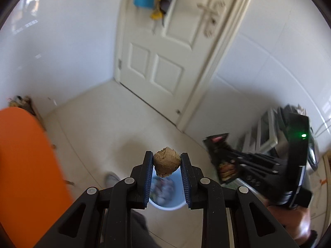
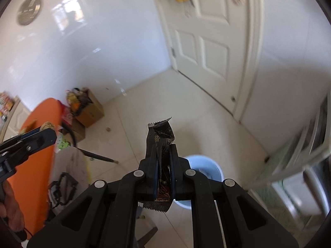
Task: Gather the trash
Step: 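Carry the wrapper and round snack to the blue bin and open both tools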
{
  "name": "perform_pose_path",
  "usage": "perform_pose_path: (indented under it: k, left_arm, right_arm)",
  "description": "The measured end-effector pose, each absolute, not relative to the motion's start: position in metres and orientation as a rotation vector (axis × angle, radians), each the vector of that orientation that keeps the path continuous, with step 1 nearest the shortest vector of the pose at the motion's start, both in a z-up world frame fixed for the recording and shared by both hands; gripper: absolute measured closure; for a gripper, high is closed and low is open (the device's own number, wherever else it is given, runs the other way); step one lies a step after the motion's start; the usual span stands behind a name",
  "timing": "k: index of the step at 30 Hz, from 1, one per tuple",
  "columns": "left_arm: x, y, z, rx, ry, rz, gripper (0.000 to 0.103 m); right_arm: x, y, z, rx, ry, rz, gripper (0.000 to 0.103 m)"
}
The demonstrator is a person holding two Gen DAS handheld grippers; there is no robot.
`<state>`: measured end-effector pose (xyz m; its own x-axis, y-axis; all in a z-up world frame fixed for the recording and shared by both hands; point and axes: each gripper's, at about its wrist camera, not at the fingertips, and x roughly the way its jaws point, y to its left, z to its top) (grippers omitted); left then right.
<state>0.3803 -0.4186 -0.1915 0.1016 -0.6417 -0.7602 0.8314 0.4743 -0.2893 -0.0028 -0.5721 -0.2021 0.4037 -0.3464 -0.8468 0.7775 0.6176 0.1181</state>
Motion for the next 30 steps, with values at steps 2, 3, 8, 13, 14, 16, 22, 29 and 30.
perform_pose_path:
  k: [2,3,8,13,14,16,22,29,30]
  left_arm:
    - [0.378,-0.439,-0.211,0.264,1.024,-1.114,0.081]
    - [0.378,-0.450,-0.218,0.276,1.048,-1.121,0.081]
    - [0.378,-0.505,-0.262,0.349,1.167,-1.133,0.081]
    - [0.385,-0.552,-0.295,0.415,1.262,-1.117,0.077]
    - [0.385,-0.556,-0.301,0.430,1.274,-1.115,0.075]
    - [0.392,-0.574,-0.309,0.460,1.300,-1.109,0.049]
    - [0.396,-0.578,-0.308,0.492,1.285,-1.033,0.021]
    - [0.395,-0.577,-0.293,0.518,1.241,-0.967,0.017]
    - [0.392,-0.574,-0.287,0.514,1.222,-0.960,0.015]
  right_arm:
    - [-0.008,-0.586,-0.219,0.590,0.916,-0.776,0.095]
    - [-0.013,-0.594,-0.231,0.617,0.932,-0.786,0.095]
    - [-0.026,-0.626,-0.280,0.717,0.982,-0.814,0.094]
    - [-0.034,-0.647,-0.311,0.779,1.014,-0.838,0.091]
    - [-0.035,-0.651,-0.315,0.787,1.017,-0.840,0.090]
    - [-0.040,-0.657,-0.321,0.806,1.024,-0.861,0.083]
    - [-0.041,-0.658,-0.323,0.797,1.012,-0.873,0.035]
    - [-0.042,-0.650,-0.320,0.796,1.011,-0.891,0.000]
    - [-0.041,-0.647,-0.318,0.796,1.019,-0.892,0.000]
